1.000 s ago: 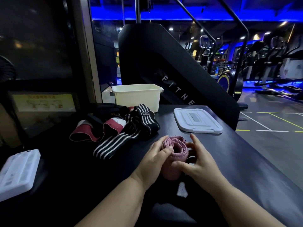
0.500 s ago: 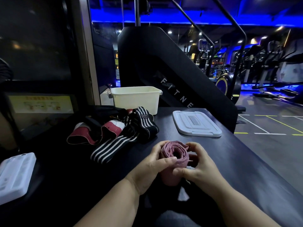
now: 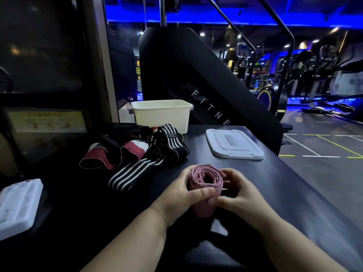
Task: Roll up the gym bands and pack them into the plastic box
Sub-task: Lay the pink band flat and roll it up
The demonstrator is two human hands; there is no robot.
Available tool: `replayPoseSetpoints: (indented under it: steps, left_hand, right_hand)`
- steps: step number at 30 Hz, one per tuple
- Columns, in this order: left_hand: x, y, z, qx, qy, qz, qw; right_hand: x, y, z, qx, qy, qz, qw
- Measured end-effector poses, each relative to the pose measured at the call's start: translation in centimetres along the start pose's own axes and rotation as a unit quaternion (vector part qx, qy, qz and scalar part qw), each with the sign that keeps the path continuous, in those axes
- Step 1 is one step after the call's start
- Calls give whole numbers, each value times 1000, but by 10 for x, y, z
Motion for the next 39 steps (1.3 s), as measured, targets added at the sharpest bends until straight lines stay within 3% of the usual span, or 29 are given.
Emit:
replayPoseSetpoints:
  steps: [9, 16, 21, 27, 32, 39]
  left_hand:
    - [1, -1, 0, 22, -5, 7, 1000]
    - [2, 1, -1, 13, -3, 11, 1000]
    - [2, 3, -2, 17, -5, 21, 1000]
    - [2, 5, -5, 29, 9, 24, 999]
    - [-1, 11, -10, 30, 13, 51, 998]
    - [-1, 14, -11, 28, 14, 76, 997]
  right_hand:
    - [-4, -2, 1, -1, 8, -30, 1000]
    - [-1, -4, -5, 21, 8, -5, 1000]
    - [3, -4, -11, 154, 62, 5, 986]
    - [4, -8, -11, 107, 69, -95, 987]
    - [6, -10, -15, -14, 66, -84, 994]
    - [5, 0, -9, 28, 75, -44, 996]
Point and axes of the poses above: each hand's wrist, its own x-axis towards the middle knuckle, its own y-axis out of the palm, z = x × y, the point moved 6 cm from there along x, towards the middle knuckle, and after that the axes turned 13 degrees about -x, right-handed, at the moved point
